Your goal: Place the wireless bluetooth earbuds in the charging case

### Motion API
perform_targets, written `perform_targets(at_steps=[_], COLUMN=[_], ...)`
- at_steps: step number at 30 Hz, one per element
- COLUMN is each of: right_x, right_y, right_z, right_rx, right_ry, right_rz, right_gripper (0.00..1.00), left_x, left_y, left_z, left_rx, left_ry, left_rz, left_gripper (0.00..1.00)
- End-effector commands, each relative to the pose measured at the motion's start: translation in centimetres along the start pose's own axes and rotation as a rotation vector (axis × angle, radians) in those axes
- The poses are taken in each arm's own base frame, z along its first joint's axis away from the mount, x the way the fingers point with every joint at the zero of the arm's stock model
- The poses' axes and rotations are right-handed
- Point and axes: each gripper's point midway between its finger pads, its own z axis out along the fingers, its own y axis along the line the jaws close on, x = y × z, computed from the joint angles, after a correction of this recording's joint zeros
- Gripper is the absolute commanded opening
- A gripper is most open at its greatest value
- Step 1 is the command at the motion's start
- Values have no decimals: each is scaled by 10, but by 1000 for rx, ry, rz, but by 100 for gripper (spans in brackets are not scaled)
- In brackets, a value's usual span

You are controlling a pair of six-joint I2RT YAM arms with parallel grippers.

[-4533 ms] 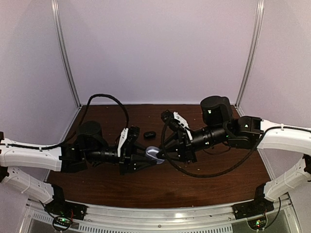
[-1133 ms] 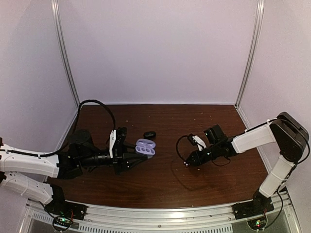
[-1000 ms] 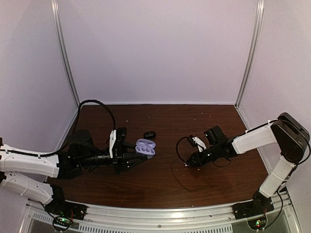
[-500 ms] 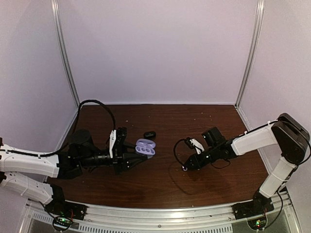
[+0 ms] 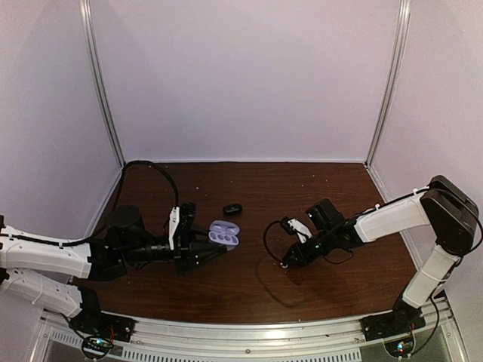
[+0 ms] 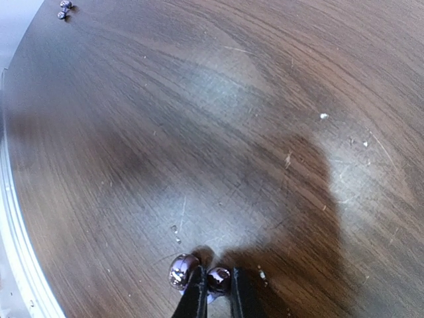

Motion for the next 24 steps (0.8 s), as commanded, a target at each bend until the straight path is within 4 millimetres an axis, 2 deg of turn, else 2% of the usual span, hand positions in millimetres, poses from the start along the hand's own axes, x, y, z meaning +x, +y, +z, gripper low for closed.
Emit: perform_targets(at_steps=[1, 10, 13, 19, 21, 24], right_x=[6, -31, -53, -101, -107, -99], right_y=[-4, 15, 34, 81, 83, 83], right_z=[-7, -37, -56, -101, -105, -99], right_rx=[65, 60, 29, -32, -25, -25], right_ry=[37, -59, -126, -271, -278, -249], right_rz=[-13, -38, -49, -80, -79, -105], right_gripper=[6, 1, 1, 0, 3, 19], left_x=[-13, 0, 6, 2, 1, 1], left_y=[4, 20, 26, 41, 47, 55], left_z=[-8, -18, -25, -35, -37, -42], left_rx=[-37, -153, -200, -320, -354, -410], left_ry=[-73, -76, -84, -121, -124, -131], left_rz=[70, 189, 248, 344, 363, 347], left_gripper=[3, 0, 0, 0, 0, 0])
